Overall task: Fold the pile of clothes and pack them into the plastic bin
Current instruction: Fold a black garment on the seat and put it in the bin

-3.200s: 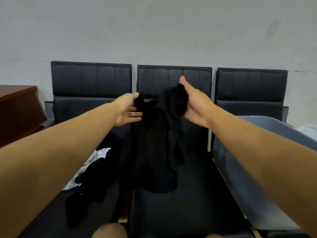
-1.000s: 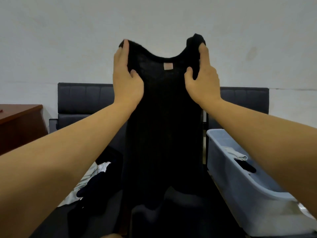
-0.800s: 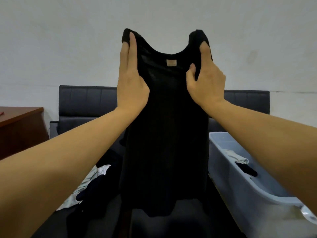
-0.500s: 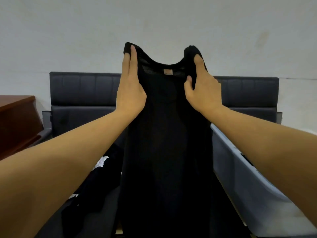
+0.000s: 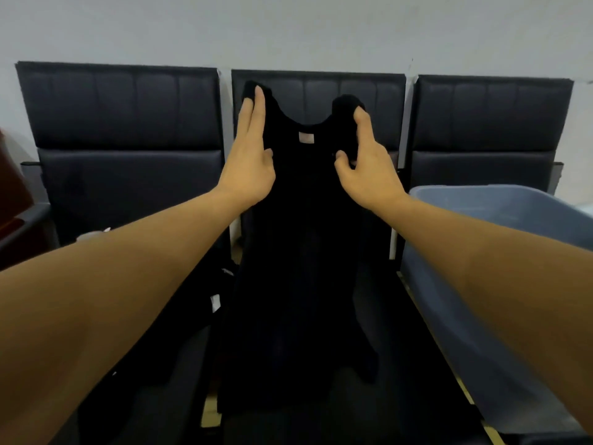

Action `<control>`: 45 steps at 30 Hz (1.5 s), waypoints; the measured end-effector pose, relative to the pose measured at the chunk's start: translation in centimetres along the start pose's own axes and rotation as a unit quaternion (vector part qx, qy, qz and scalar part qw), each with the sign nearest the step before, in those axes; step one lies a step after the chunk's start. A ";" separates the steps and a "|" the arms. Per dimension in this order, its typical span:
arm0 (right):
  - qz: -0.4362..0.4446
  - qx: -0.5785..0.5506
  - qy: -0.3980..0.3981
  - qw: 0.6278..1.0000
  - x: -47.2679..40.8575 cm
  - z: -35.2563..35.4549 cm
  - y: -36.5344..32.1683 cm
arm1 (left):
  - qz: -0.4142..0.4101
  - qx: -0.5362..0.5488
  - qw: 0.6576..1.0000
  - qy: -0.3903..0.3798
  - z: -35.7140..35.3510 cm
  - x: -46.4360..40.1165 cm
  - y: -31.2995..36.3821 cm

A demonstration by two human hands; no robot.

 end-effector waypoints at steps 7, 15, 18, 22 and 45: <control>-0.070 -0.130 -0.007 0.989 7.1 -5.5 4.6 | 0.142 0.153 0.978 0.011 -5.4 6.4 -7.8; -0.390 -0.064 -0.193 0.898 25.3 -15.8 12.1 | 0.471 0.158 0.852 -0.166 -14.9 23.1 -16.7; -0.478 0.002 -0.231 0.847 28.4 -16.2 13.5 | 0.518 0.068 0.824 -0.221 -16.2 26.5 -17.6; -0.444 0.111 -0.146 0.877 26.3 -15.3 14.5 | 0.449 -0.036 0.885 -0.118 -16.1 26.0 -16.8; -0.341 0.057 -0.399 0.849 28.6 -23.5 5.4 | 0.222 -0.290 0.810 -0.460 -23.7 17.8 -17.8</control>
Point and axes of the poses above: each hand's wrist, its own x-axis away from the middle knuckle, its own z-axis out of the back of the hand, y = z × x, the point moved 4 cm from there along -x, towards the middle knuckle, and after that the axes turned 7 degrees about -y, right-handed, at the moved point
